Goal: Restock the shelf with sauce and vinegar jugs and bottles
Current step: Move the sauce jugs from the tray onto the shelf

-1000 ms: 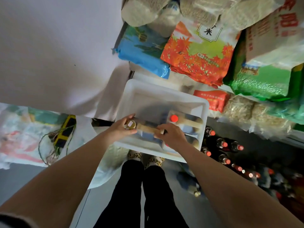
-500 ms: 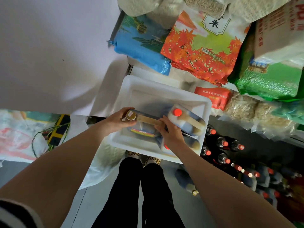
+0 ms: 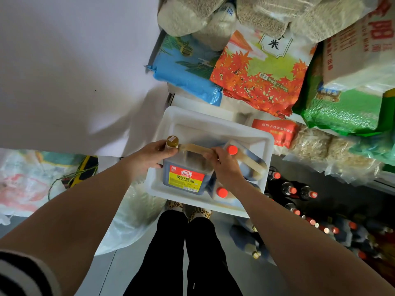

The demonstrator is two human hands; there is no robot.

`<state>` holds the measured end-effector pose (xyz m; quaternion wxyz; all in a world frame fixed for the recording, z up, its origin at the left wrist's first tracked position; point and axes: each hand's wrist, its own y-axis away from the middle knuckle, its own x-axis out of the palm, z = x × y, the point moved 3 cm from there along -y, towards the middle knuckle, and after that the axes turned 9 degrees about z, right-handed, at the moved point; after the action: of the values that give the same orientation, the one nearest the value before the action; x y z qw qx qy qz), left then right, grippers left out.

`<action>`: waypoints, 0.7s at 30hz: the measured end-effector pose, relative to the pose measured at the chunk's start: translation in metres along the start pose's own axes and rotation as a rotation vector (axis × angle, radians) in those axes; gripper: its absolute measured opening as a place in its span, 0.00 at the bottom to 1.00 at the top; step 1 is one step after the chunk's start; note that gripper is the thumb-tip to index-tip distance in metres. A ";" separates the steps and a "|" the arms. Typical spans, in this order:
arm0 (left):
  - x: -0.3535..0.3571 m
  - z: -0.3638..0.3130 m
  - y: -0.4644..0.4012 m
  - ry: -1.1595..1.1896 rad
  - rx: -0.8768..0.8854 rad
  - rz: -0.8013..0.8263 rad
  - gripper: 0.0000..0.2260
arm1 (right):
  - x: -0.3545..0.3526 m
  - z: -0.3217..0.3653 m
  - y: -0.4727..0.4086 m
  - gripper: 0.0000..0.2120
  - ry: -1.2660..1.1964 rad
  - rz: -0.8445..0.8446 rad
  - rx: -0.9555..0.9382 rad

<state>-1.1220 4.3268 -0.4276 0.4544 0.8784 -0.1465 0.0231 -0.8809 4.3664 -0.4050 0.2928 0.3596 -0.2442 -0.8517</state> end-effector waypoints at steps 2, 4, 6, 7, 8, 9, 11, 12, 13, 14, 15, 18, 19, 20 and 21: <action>0.003 -0.013 0.010 0.026 0.031 -0.001 0.19 | -0.011 0.014 0.005 0.14 0.029 -0.015 -0.006; 0.006 -0.031 0.021 0.026 0.070 -0.019 0.18 | -0.026 0.029 0.010 0.14 0.053 -0.049 -0.029; 0.008 -0.053 0.035 -0.008 0.119 -0.058 0.20 | -0.043 0.046 0.016 0.13 0.056 -0.081 -0.046; 0.008 -0.065 0.043 -0.032 0.149 -0.076 0.19 | -0.052 0.055 0.019 0.12 0.040 -0.095 -0.050; 0.008 -0.078 0.050 -0.059 0.182 -0.086 0.17 | -0.062 0.065 0.022 0.11 0.021 -0.108 -0.054; 0.007 -0.091 0.058 -0.093 0.212 -0.092 0.16 | -0.072 0.076 0.026 0.10 0.008 -0.123 -0.059; 0.005 -0.121 0.075 -0.163 0.274 -0.120 0.17 | -0.095 0.100 0.034 0.09 0.019 -0.160 -0.084; 0.004 -0.137 0.085 -0.187 0.311 -0.147 0.18 | -0.108 0.113 0.038 0.08 0.037 -0.186 -0.108; 0.003 -0.153 0.095 -0.209 0.343 -0.178 0.21 | -0.120 0.126 0.042 0.08 0.057 -0.213 -0.133; 0.003 -0.170 0.106 -0.229 0.366 -0.203 0.24 | -0.133 0.140 0.048 0.08 0.078 -0.235 -0.153; 0.003 -0.187 0.117 -0.245 0.382 -0.216 0.27 | -0.146 0.154 0.054 0.09 0.097 -0.251 -0.171; 0.000 -0.239 0.151 -0.309 0.461 -0.215 0.20 | -0.187 0.204 0.076 0.12 0.137 -0.293 -0.263; -0.002 -0.258 0.163 -0.341 0.505 -0.239 0.18 | -0.202 0.221 0.084 0.13 0.160 -0.312 -0.296; -0.003 -0.278 0.177 -0.364 0.565 -0.269 0.16 | -0.217 0.240 0.092 0.14 0.183 -0.336 -0.323; -0.003 -0.299 0.191 -0.371 0.634 -0.295 0.15 | -0.231 0.258 0.100 0.15 0.203 -0.368 -0.351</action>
<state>-1.1505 4.4642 -0.1016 0.1249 0.9760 -0.0842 -0.1575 -0.9116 4.5041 -0.0730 0.2138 0.4252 0.0070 -0.8795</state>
